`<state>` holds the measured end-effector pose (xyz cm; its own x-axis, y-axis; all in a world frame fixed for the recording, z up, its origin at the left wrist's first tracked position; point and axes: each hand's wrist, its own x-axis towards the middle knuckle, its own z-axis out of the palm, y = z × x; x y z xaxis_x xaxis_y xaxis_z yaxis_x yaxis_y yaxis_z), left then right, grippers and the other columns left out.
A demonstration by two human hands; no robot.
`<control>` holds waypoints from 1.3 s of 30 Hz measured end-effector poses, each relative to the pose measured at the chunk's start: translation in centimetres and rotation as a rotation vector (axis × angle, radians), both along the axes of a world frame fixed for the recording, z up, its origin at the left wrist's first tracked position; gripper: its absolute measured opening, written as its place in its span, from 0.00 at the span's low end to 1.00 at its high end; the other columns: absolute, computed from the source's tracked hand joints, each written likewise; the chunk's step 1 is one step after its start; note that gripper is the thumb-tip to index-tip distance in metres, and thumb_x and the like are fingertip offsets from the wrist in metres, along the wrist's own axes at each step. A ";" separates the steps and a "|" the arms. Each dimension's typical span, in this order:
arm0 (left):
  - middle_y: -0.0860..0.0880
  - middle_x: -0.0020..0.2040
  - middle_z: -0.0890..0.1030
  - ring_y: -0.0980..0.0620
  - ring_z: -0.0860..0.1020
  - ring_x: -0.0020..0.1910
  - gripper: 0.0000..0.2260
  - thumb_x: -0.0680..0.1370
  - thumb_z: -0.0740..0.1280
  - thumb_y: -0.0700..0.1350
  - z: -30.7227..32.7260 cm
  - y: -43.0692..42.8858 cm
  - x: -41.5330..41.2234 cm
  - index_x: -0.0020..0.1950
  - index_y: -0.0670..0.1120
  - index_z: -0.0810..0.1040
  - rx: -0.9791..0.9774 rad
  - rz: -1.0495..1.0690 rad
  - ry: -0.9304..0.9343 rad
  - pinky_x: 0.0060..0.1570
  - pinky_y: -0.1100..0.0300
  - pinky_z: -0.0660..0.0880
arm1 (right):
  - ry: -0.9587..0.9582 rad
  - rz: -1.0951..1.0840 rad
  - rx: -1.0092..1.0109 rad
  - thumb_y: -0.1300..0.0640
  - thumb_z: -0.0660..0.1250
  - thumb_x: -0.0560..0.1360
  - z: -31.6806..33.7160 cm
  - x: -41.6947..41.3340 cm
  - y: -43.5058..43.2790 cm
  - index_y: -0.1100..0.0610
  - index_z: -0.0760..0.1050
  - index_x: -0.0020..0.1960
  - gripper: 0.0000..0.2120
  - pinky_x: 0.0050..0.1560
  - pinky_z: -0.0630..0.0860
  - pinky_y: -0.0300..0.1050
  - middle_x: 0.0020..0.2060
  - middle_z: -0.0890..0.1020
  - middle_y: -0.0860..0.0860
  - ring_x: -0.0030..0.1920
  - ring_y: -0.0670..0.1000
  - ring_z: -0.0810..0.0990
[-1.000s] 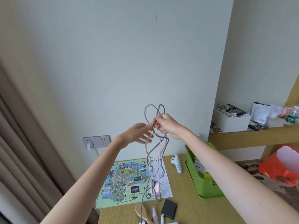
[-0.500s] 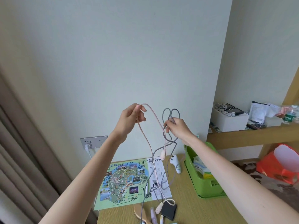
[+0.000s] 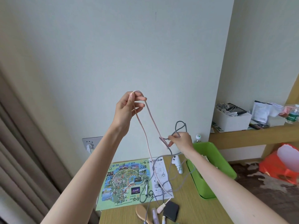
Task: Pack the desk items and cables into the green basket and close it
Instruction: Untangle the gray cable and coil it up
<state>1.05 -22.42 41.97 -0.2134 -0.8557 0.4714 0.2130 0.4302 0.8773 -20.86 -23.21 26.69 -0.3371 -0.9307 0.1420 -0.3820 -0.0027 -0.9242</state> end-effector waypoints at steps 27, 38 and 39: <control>0.43 0.66 0.76 0.47 0.75 0.65 0.20 0.82 0.62 0.48 -10.3 -2.1 -0.3 0.69 0.37 0.73 0.167 0.179 -0.871 0.64 0.57 0.68 | -0.712 0.062 -0.179 0.63 0.51 0.82 13.3 -0.1 0.6 0.60 0.67 0.45 0.09 0.15 0.51 0.33 0.23 0.77 0.49 0.15 0.42 0.57; 0.40 0.45 0.81 0.48 0.81 0.46 0.08 0.81 0.63 0.40 -10.2 1.0 -5.4 0.58 0.38 0.74 0.191 -0.323 -0.480 0.53 0.65 0.76 | -0.889 0.159 -0.266 0.63 0.50 0.83 18.1 1.0 -0.6 0.60 0.67 0.39 0.15 0.15 0.51 0.34 0.25 0.76 0.50 0.15 0.43 0.57; 0.43 0.39 0.78 0.49 0.79 0.41 0.08 0.83 0.59 0.42 -10.6 1.0 -5.3 0.54 0.38 0.75 0.195 -0.324 -0.476 0.53 0.62 0.76 | -0.893 0.148 -0.269 0.62 0.50 0.83 18.2 0.6 -0.7 0.59 0.67 0.40 0.15 0.15 0.51 0.34 0.25 0.76 0.49 0.15 0.43 0.57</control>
<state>-4.23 -21.39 31.32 -0.6262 -0.7731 0.1010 -0.1289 0.2305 0.9645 -20.29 -23.88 44.88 -0.3060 -0.9462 0.1047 0.4885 -0.2505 -0.8359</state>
